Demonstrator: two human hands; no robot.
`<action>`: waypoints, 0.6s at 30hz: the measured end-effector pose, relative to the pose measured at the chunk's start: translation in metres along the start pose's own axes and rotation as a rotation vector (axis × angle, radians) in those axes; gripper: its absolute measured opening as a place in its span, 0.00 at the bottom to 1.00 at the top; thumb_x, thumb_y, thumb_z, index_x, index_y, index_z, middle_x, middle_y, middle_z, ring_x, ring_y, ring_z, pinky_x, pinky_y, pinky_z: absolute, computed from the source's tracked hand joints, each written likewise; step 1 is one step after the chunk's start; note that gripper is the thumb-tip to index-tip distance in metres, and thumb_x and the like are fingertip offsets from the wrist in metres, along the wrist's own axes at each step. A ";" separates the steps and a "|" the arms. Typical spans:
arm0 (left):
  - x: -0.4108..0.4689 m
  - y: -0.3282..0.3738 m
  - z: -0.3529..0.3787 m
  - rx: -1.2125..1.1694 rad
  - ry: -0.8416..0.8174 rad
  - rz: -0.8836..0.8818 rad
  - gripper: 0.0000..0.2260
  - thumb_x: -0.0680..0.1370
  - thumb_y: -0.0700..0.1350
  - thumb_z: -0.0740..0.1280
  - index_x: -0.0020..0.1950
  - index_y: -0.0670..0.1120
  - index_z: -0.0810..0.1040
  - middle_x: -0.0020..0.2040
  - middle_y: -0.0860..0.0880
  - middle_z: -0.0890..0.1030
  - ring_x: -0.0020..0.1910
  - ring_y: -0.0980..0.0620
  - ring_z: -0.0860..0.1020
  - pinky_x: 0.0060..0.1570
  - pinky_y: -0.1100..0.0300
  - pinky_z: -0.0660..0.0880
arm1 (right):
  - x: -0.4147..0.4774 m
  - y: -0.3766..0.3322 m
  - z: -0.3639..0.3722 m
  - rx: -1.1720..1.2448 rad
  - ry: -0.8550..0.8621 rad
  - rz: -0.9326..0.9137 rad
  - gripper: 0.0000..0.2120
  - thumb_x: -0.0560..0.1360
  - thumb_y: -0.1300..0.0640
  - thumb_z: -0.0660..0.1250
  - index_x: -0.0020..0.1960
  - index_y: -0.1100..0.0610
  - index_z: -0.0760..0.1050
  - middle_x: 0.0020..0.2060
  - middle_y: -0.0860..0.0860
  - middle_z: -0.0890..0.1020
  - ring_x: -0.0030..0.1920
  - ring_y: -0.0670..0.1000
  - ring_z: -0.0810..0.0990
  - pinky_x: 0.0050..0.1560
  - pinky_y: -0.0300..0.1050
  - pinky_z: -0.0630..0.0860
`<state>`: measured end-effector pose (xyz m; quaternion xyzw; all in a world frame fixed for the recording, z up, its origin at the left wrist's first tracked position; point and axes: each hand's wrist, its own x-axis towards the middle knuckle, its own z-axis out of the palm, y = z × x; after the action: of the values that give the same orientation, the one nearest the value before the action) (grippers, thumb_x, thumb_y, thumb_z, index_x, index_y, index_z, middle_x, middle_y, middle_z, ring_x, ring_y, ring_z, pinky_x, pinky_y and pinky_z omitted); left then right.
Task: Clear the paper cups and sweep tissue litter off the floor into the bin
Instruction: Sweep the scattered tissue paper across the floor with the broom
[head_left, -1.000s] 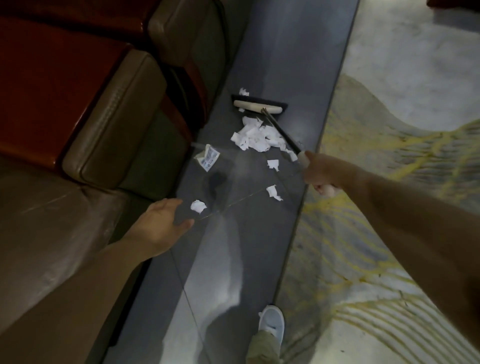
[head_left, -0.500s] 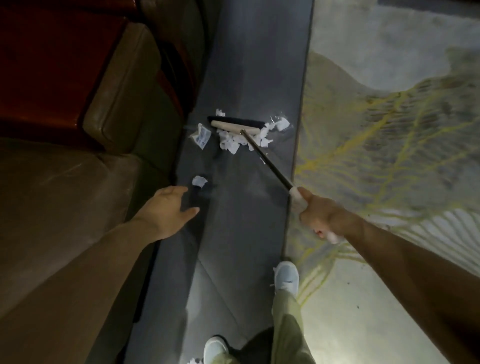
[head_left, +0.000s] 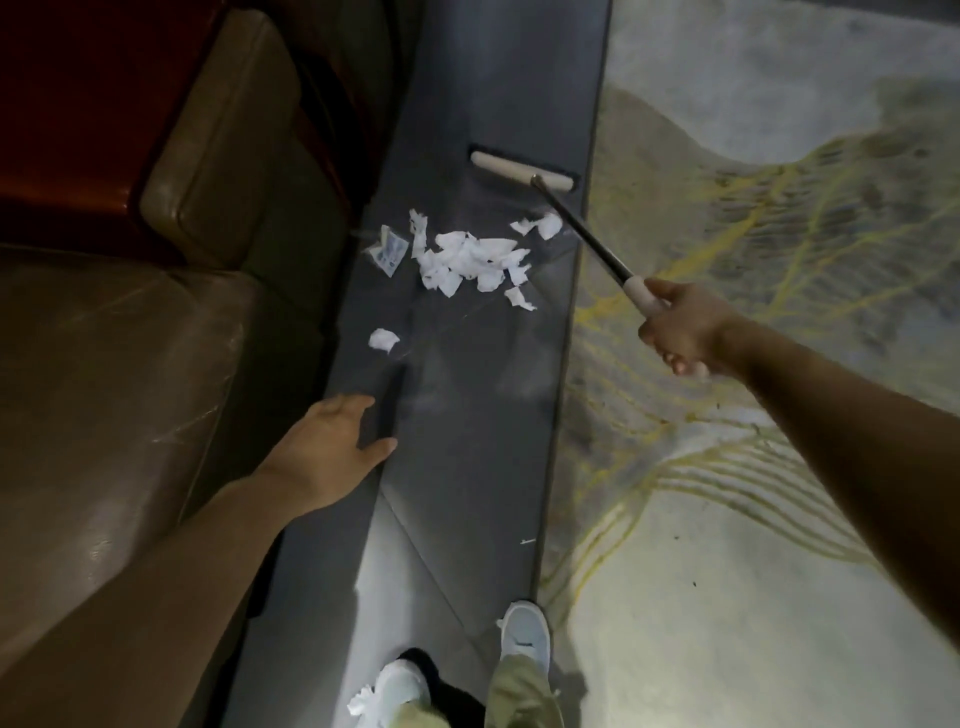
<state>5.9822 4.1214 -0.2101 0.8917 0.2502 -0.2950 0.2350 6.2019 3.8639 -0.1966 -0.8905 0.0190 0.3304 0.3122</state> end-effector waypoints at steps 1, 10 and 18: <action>0.000 0.001 0.002 -0.004 0.003 -0.008 0.30 0.78 0.55 0.62 0.76 0.46 0.56 0.75 0.47 0.61 0.75 0.48 0.57 0.72 0.53 0.59 | 0.004 -0.002 -0.005 -0.015 -0.002 0.006 0.28 0.78 0.64 0.57 0.76 0.48 0.58 0.28 0.56 0.71 0.23 0.51 0.67 0.18 0.32 0.63; -0.005 -0.002 0.001 0.003 -0.027 -0.089 0.30 0.79 0.55 0.61 0.77 0.47 0.56 0.76 0.47 0.60 0.75 0.49 0.56 0.73 0.53 0.58 | 0.019 0.014 0.013 0.133 -0.202 0.147 0.28 0.77 0.70 0.55 0.75 0.58 0.55 0.29 0.56 0.69 0.25 0.52 0.66 0.21 0.39 0.65; -0.007 0.012 -0.003 -0.051 0.030 -0.055 0.29 0.78 0.54 0.62 0.76 0.46 0.58 0.74 0.46 0.63 0.73 0.47 0.61 0.71 0.49 0.62 | -0.048 0.014 0.056 0.308 -0.279 0.151 0.31 0.76 0.69 0.54 0.75 0.47 0.58 0.27 0.53 0.68 0.16 0.45 0.62 0.20 0.31 0.61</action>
<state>5.9853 4.1114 -0.2001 0.8826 0.2854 -0.2815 0.2455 6.1291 3.8762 -0.2086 -0.7740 0.0927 0.4661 0.4184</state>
